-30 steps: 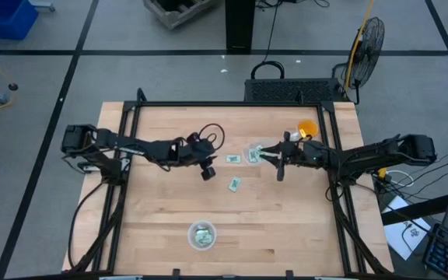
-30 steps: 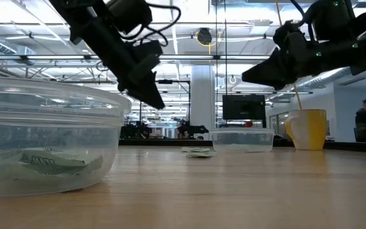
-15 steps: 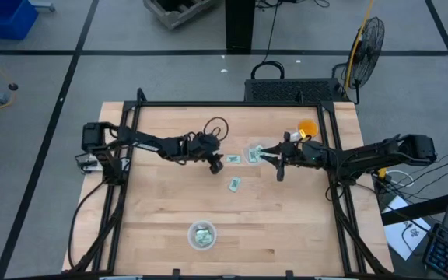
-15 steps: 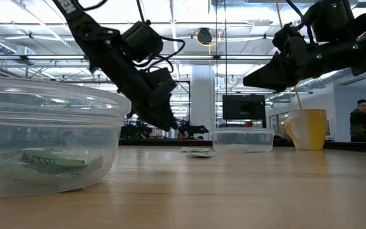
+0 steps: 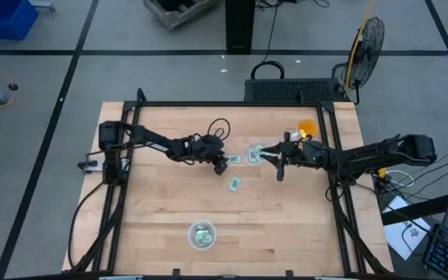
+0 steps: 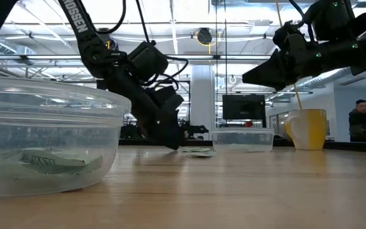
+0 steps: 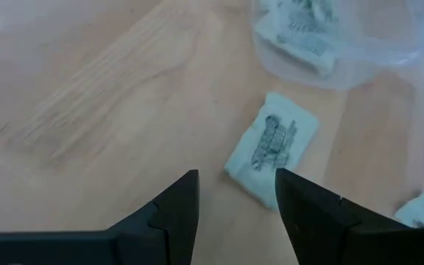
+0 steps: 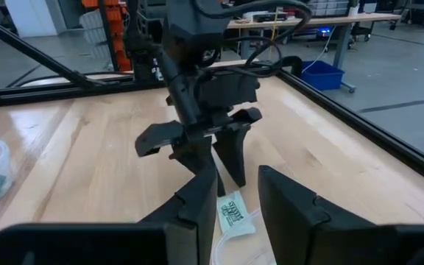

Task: Pick and place Stevia / Truvia into bins
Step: Put the stevia packet into the transparent container

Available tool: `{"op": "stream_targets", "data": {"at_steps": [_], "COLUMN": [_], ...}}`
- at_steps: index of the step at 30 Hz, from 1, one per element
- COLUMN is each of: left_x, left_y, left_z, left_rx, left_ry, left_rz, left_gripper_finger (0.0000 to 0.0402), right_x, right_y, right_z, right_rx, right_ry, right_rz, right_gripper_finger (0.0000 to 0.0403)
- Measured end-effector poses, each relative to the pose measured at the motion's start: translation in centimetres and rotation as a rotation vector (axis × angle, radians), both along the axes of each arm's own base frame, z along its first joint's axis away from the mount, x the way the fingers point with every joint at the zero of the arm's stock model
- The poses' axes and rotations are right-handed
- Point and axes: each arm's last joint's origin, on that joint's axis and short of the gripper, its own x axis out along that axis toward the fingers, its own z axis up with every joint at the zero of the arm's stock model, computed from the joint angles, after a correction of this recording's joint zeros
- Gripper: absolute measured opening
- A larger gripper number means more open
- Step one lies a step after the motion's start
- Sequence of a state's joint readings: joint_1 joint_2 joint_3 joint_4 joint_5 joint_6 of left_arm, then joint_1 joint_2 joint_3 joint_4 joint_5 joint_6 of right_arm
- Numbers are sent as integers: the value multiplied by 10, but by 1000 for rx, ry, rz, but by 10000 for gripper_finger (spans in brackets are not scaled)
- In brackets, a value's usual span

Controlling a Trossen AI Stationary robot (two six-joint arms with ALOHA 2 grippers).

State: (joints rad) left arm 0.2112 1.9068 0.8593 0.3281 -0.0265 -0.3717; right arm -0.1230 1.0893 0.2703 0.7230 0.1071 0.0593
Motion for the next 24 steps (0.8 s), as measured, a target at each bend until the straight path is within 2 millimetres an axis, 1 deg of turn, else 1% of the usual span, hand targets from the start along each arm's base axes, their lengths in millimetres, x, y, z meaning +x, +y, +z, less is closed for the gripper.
{"op": "stream_targets", "data": {"at_steps": [9, 18, 21, 24], "left_x": [1, 2, 2, 2], "left_y": [1, -1, -2, -1], "left_z": [-1, -1, -1, -1], "left_rx": [3, -14, -3, -3], "left_ry": [-15, -18, -16, -16], "left_rz": [3, -24, -28, -27], "left_gripper_finger": [184, 183, 166, 134], "right_x": [0, 0, 0, 0], "right_y": [0, 0, 0, 0], "right_z": [1, 1, 1, 1], "right_rx": [-1, -1, -1, -1], "right_ry": [-7, -6, -7, -7], "right_rz": [0, 0, 0, 0], "right_gripper_finger": [93, 93, 93, 93]}}
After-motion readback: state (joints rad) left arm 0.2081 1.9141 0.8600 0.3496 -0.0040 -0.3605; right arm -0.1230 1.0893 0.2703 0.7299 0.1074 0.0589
